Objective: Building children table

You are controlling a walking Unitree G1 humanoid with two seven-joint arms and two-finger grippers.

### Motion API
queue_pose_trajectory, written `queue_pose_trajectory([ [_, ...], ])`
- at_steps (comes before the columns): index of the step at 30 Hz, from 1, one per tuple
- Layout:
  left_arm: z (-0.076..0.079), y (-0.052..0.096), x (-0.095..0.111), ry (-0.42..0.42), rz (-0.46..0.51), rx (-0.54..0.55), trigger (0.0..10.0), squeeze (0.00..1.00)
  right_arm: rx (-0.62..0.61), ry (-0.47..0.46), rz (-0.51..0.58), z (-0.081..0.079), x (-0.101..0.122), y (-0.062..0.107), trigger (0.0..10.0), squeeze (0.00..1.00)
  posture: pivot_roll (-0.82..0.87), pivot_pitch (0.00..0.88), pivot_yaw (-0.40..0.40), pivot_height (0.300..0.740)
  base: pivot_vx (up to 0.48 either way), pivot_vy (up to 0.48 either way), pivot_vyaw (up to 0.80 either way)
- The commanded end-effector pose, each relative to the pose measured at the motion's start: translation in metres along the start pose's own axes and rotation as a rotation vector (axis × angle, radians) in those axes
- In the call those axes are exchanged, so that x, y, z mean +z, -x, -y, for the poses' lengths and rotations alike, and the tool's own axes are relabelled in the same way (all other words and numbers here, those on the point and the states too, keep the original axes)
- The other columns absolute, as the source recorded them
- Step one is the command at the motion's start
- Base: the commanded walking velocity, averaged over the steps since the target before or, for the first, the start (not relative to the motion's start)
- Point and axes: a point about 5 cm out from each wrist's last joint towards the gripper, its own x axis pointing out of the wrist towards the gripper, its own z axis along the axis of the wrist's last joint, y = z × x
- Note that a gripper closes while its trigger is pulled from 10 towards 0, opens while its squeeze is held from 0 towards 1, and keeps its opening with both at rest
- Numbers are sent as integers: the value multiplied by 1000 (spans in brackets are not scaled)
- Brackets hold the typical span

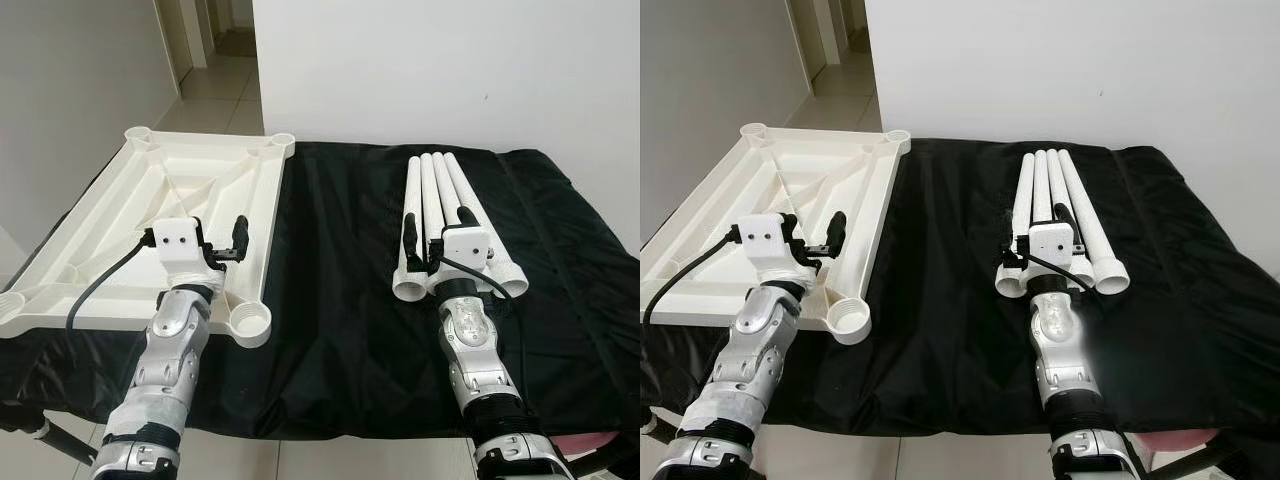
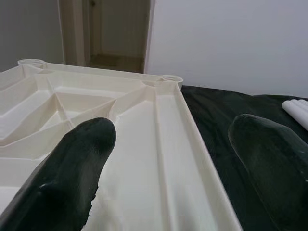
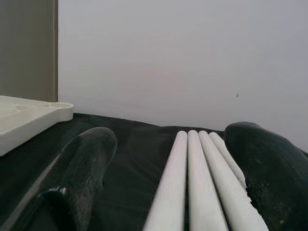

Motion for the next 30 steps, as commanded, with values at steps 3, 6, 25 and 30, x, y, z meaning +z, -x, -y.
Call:
queue_pose_trajectory([
  [3,-2,1,-2,-11,-12,-24,10000,0,-2,-20,0,-4,0,-2,10000,0,-33,0,52,740,0,349,0],
  [6,-2,0,-2,-10,-10,-22,10000,0,-11,-24,-11,-2,-1,-2,10000,0,-34,0,51,740,0,346,0],
  [25,1,-3,-1,-22,3,-28,10000,0,-27,-22,-14,0,-2,-5,10000,0,-38,0,54,740,0,155,-565],
  [30,6,-3,-3,-36,-2,-45,10000,0,-23,-17,-8,-1,-1,-6,10000,0,-38,0,54,740,0,0,0],
])
